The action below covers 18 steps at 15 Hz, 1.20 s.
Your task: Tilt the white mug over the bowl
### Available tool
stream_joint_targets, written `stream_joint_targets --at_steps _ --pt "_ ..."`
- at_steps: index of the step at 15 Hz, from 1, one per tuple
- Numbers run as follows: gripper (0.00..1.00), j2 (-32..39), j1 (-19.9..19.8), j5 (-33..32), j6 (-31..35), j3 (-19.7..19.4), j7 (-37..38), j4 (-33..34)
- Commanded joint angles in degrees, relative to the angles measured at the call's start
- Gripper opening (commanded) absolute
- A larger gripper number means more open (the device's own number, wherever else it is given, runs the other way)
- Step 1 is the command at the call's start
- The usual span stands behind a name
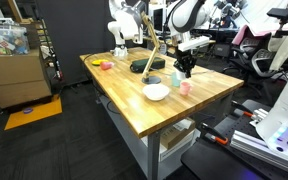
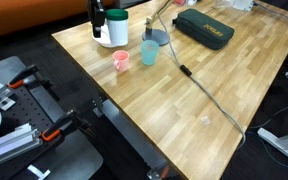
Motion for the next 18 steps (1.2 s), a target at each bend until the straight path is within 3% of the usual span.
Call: stream_joint_targets --at_steps 1,11,18 --pt "0.02 -0.9 1.35 -0.2 -2.67 1.93 -7.42 0.36" --pt "0.02 0.64 3.37 -9.53 -19.66 4.39 -24.3 4.64" --pt "0.02 5.15 5.42 -12.33 -21.92 6.69 -29.17 9.45"
